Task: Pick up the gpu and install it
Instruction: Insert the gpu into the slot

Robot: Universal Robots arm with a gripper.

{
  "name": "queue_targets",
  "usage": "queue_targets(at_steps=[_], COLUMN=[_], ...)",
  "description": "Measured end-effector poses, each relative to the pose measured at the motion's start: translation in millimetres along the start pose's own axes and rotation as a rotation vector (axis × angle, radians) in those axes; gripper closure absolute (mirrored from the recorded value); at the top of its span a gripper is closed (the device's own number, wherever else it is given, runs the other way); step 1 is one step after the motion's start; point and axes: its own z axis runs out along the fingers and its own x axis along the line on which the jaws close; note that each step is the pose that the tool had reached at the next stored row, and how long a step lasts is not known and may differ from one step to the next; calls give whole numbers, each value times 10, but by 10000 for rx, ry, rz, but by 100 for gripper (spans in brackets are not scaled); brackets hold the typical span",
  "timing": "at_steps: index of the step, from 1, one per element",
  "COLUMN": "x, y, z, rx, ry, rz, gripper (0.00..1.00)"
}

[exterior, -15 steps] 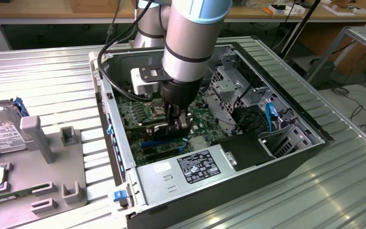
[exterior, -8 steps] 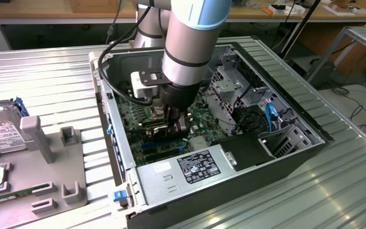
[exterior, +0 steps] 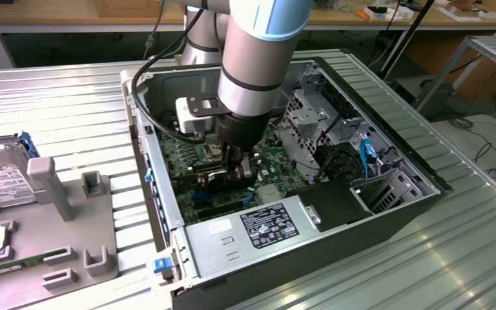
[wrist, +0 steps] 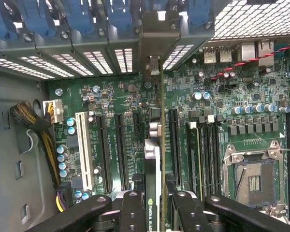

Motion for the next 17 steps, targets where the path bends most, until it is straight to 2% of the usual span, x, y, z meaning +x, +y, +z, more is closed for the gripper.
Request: queue_targets(at_steps=[2,3,4,5,6,17], x=[1,0,-1,-1,-1,-1], y=[1,0,-13,-11,-10,-10], z=[-1,-1,0,-1,-2,-1], rx=[-16,-60,-324,-417,-432,-435], ry=[3,7,25,35,38,42], rz=[0,1,9,16,18,-105], gripper=[73,73,73,73,73,73])
